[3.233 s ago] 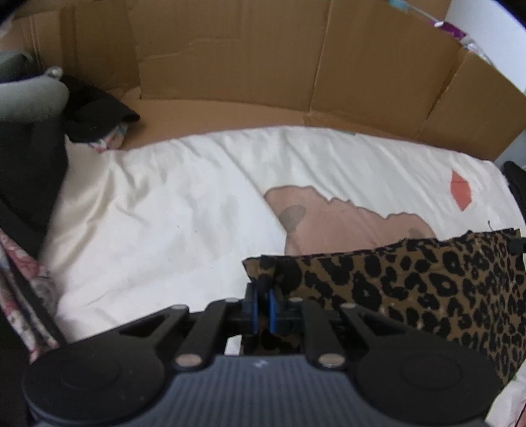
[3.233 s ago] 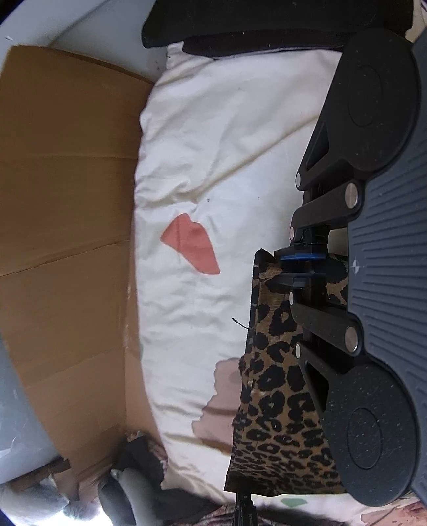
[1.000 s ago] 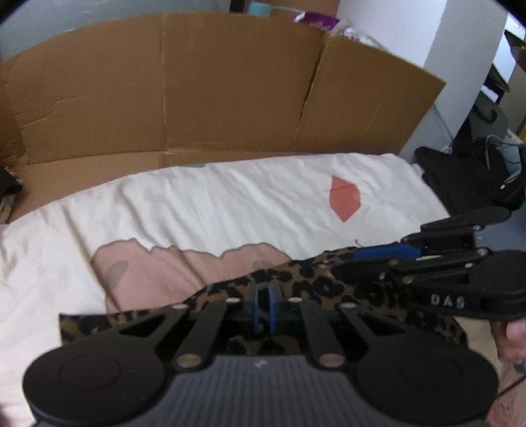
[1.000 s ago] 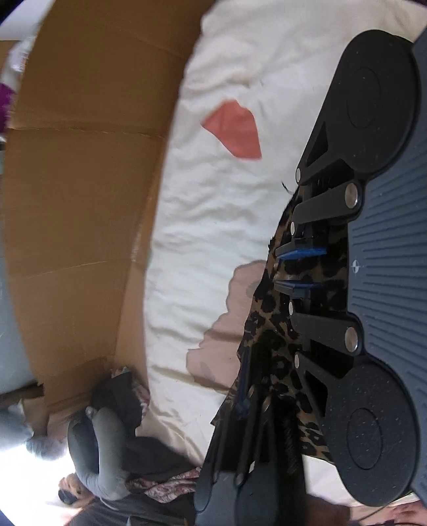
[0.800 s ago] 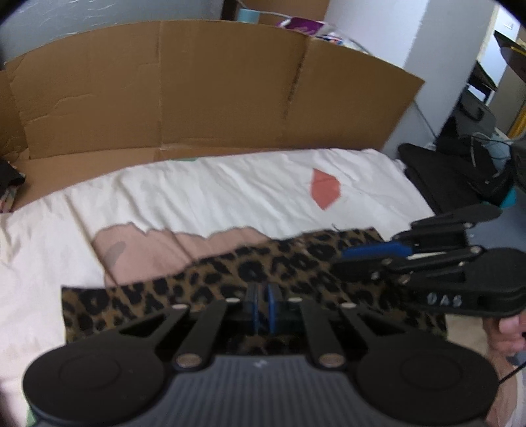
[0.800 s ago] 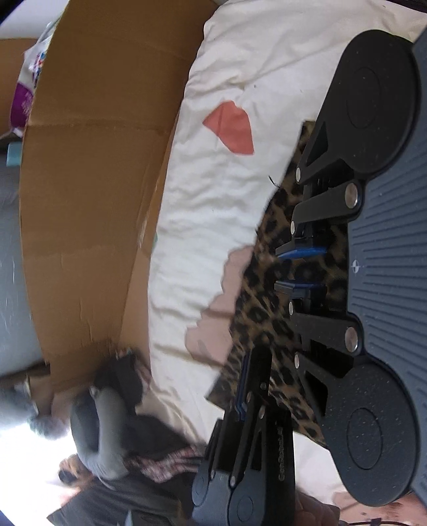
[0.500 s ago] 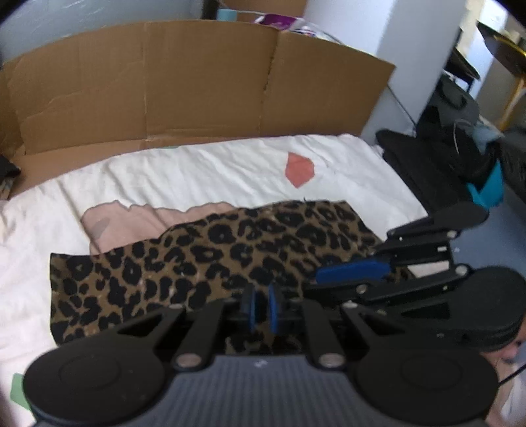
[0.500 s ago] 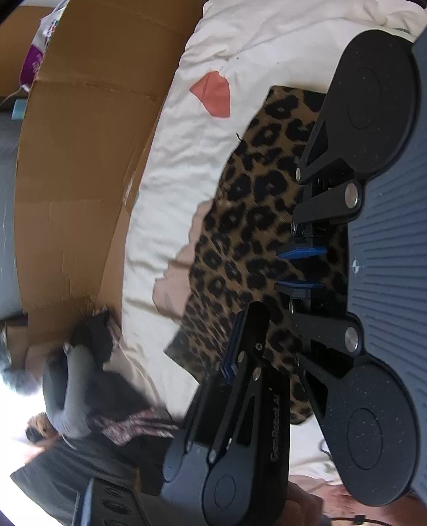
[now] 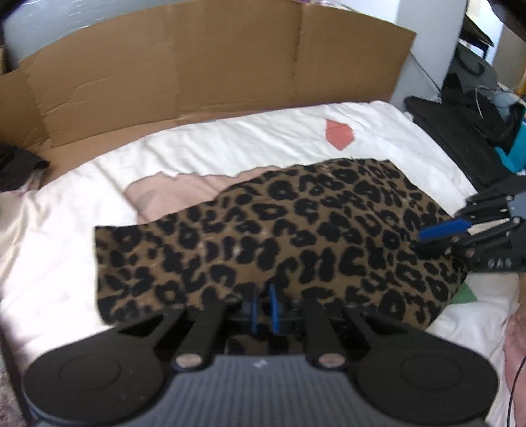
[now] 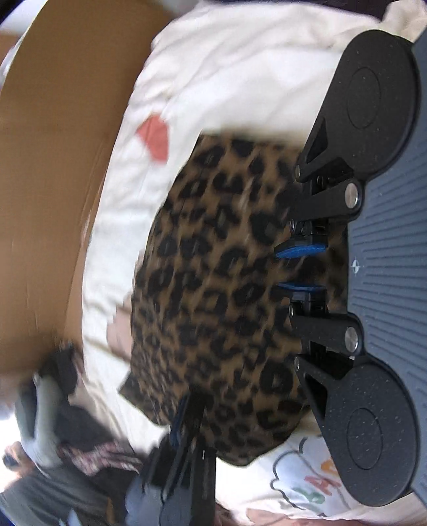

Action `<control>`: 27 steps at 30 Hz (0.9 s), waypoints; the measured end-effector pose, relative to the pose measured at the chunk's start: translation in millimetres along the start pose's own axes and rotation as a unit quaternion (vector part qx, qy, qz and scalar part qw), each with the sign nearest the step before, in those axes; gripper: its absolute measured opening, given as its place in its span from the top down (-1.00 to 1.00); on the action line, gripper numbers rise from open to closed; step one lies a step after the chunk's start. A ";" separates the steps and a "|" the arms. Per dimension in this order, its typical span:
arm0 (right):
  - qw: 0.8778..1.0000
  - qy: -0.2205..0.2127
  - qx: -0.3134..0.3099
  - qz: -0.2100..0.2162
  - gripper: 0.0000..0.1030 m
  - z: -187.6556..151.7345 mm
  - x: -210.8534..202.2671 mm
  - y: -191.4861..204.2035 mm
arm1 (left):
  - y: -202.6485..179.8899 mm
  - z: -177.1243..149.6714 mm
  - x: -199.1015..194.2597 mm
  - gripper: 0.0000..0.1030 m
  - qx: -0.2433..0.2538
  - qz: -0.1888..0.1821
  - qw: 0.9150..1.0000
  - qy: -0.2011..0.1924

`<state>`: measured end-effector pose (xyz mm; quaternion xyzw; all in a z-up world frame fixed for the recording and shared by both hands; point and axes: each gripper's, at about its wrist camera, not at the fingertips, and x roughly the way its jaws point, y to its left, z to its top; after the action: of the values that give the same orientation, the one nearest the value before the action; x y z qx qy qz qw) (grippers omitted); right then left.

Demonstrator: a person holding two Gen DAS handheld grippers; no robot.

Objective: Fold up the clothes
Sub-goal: 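Bring the right tool beside the left tool and flatten the folded trousers, then grasp the folded leopard-print trousers edge with the right tool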

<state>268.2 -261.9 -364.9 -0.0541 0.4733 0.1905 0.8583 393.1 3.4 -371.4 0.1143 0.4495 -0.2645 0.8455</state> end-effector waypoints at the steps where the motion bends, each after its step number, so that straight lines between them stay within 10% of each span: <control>1: 1.000 -0.003 0.010 -0.003 0.55 -2.2 -5.3 -5.2 | 1.5 -1.1 -4.4 0.77 -0.004 0.001 1.000 -0.001; 13: 0.999 -0.022 0.001 0.035 0.54 -10.9 -26.8 30.7 | -32.3 -18.6 -16.7 0.50 0.007 -0.035 0.999 -0.006; 17: 0.998 -0.020 -0.031 0.053 0.22 -13.9 -20.1 54.1 | -46.9 -25.2 -8.6 0.39 0.029 -0.040 0.999 -0.003; 27: 0.998 0.000 -0.058 0.012 0.23 -29.2 0.8 44.1 | -42.0 -40.3 3.3 0.34 0.053 -0.035 0.998 0.005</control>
<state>228.8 -229.1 -377.7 -0.0980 0.4623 0.2283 0.8512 343.3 -15.4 -395.1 0.1440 0.4430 -0.3171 0.8261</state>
